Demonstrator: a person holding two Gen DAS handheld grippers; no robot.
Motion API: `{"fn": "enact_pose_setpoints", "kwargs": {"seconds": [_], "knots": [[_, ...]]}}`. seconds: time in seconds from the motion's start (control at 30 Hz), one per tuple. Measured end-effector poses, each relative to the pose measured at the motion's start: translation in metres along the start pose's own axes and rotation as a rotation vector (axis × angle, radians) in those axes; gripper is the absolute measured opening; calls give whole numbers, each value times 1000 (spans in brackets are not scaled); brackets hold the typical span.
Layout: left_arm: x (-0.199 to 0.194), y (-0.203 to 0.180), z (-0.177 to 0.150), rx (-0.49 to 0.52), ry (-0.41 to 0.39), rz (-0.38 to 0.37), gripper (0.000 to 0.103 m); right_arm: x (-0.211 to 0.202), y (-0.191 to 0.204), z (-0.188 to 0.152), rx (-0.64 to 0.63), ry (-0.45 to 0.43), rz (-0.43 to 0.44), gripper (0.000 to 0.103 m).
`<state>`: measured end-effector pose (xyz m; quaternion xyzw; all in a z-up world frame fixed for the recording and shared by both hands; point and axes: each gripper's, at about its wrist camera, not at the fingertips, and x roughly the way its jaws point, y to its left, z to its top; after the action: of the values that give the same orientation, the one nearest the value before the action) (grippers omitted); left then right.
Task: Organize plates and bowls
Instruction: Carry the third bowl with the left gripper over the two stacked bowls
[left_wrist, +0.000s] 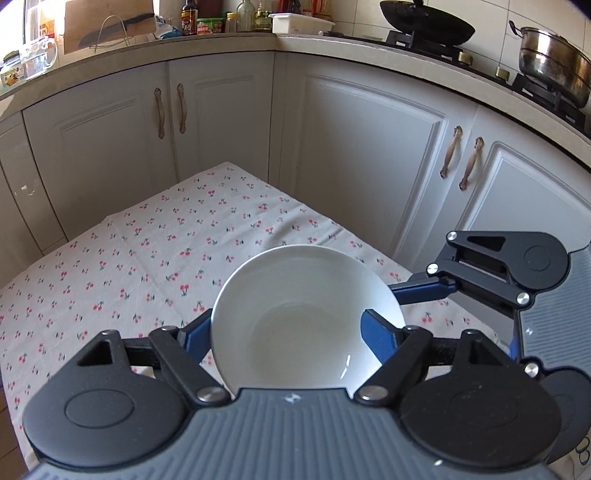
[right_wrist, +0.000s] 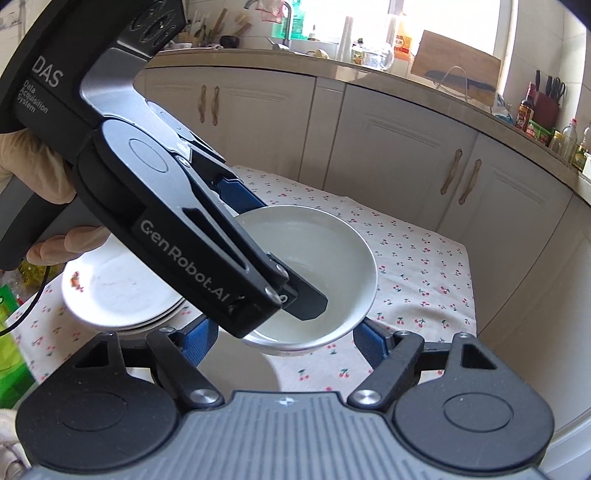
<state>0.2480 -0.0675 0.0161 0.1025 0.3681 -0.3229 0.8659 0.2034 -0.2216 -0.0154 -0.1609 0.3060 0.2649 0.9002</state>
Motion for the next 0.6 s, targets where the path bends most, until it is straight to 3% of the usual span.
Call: {"fn": "enact_pose_setpoints", "kwargs": {"seconds": [0.6], "knots": [[-15,-21,-46,-39,30,-24,82,-17,33,-30,-21,48,52,84]]}}
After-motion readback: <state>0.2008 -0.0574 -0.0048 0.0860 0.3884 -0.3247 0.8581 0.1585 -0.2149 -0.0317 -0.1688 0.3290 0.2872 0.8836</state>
